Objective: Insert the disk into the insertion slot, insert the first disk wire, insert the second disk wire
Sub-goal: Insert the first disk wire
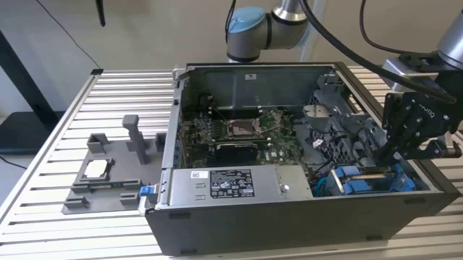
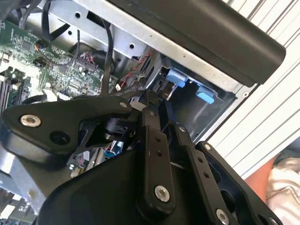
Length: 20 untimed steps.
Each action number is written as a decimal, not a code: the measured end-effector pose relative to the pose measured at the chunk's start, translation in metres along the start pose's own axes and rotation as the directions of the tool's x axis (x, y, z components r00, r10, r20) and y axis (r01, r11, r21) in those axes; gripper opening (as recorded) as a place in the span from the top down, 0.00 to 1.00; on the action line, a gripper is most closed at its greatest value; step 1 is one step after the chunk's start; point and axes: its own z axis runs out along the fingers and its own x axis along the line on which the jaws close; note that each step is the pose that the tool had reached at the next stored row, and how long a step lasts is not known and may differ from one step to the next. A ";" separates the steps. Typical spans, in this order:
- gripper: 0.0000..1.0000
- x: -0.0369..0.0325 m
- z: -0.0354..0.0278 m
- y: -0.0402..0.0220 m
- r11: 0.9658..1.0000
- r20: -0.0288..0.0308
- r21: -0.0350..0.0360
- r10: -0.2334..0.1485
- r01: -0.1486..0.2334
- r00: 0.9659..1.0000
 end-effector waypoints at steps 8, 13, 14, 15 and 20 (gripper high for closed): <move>0.81 -0.0001 0.0014 -0.0039 1.000 -0.001 -0.016 0.007 -0.007 1.000; 0.81 -0.0001 0.0016 -0.0040 1.000 -0.001 -0.018 0.007 -0.007 1.000; 0.81 -0.0001 0.0020 -0.0040 1.000 -0.001 -0.018 0.007 -0.007 1.000; 0.81 -0.0001 0.0025 -0.0040 1.000 0.000 -0.018 0.007 -0.007 1.000; 0.81 -0.0001 0.0051 -0.0041 1.000 -0.001 -0.018 0.007 -0.007 1.000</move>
